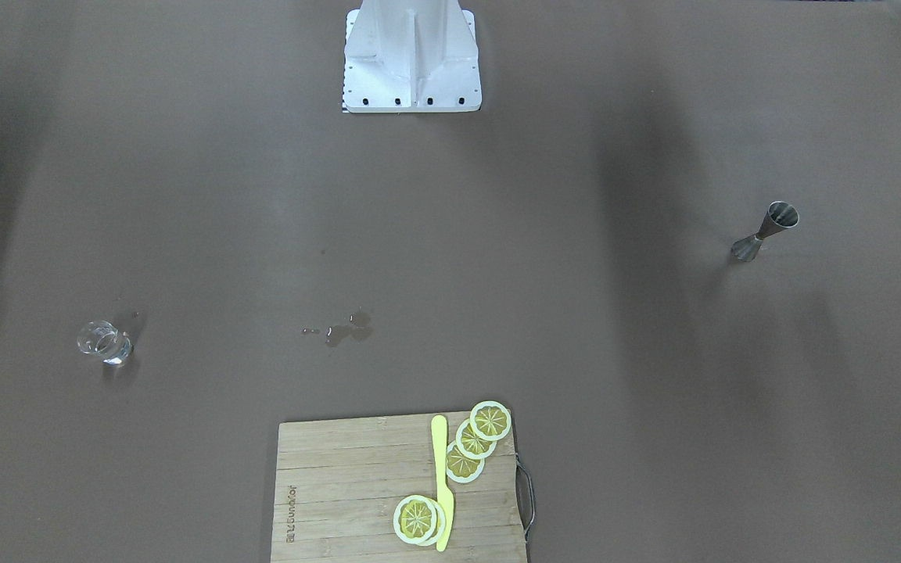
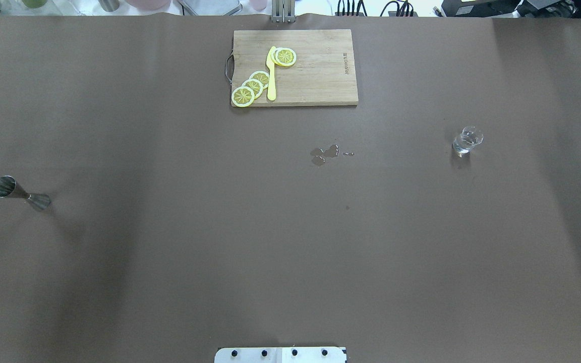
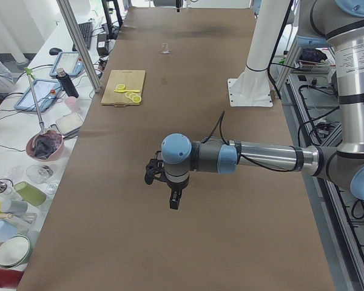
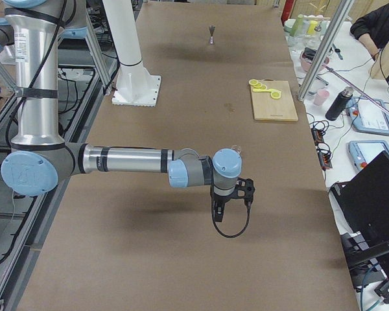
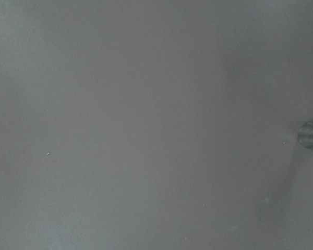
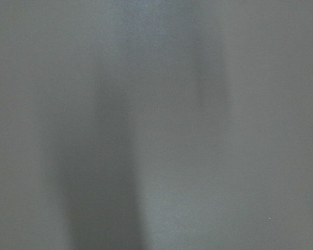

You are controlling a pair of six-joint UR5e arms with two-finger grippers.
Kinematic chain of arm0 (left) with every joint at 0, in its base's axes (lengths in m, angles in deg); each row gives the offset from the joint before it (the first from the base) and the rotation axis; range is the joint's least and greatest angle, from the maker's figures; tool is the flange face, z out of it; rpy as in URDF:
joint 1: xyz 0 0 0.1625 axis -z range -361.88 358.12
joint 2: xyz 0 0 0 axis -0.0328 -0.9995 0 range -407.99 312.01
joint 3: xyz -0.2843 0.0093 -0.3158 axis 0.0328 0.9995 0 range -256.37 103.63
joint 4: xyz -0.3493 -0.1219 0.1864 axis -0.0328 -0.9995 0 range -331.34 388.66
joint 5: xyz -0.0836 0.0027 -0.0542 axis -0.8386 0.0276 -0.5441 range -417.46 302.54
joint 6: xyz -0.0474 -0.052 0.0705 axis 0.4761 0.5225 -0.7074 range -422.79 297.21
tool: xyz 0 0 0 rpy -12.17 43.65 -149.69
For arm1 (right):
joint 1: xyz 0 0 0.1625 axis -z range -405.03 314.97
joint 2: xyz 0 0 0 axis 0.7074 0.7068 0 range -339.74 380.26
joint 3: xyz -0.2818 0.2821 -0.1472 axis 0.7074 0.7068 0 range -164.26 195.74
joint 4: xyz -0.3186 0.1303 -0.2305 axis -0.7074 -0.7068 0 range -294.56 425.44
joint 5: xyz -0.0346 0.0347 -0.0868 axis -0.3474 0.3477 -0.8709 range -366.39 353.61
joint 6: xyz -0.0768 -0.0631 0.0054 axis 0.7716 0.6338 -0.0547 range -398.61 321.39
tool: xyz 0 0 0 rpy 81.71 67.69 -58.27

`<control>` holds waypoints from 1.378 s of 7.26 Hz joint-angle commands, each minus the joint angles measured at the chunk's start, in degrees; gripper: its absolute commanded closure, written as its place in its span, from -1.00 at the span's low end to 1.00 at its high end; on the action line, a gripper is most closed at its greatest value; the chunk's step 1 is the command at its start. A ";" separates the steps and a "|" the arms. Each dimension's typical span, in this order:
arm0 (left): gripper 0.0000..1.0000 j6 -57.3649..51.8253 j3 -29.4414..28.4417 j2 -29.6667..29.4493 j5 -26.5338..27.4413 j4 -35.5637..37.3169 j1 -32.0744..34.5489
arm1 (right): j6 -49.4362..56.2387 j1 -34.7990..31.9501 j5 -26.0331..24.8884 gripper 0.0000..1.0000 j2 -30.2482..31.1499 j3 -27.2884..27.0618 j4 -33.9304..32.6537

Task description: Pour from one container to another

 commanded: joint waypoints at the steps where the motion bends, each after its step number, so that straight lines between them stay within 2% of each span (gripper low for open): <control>1: -0.97 0.00 0.21 0.01 -0.04 0.00 0.03 | 0.44 -0.17 0.06 -1.00 0.49 0.05 0.43; 10: -0.97 0.00 0.21 0.01 -0.04 0.00 0.03 | 0.18 -0.18 0.06 -1.00 -0.38 -0.04 0.17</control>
